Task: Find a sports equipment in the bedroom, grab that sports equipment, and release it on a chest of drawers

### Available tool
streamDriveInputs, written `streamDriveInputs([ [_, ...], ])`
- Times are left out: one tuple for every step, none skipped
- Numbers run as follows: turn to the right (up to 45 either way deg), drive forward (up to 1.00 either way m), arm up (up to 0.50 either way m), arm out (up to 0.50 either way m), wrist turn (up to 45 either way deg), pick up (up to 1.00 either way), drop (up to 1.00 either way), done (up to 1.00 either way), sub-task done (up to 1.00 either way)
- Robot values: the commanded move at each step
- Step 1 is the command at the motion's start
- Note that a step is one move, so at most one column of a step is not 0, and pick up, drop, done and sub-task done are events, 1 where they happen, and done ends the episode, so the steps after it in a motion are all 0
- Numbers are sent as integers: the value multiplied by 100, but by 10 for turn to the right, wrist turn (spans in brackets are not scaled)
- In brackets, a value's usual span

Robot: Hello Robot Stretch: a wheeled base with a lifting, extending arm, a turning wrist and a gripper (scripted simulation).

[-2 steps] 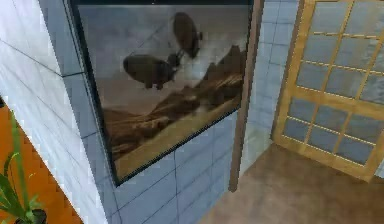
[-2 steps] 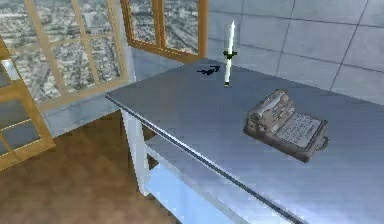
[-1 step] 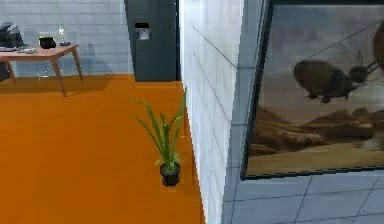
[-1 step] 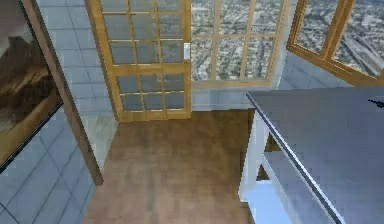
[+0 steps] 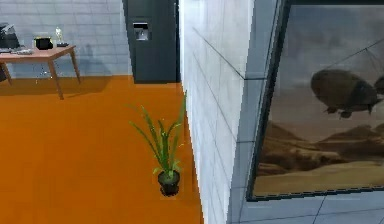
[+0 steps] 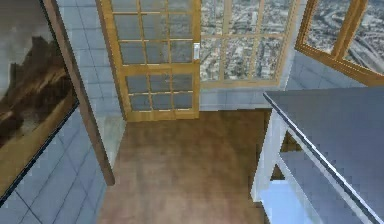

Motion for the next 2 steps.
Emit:
streamDriveInputs([
  [450, 0, 0, 0, 0, 0, 0, 0, 0],
  [360, 0, 0, 0, 0, 0, 0, 0, 0],
])
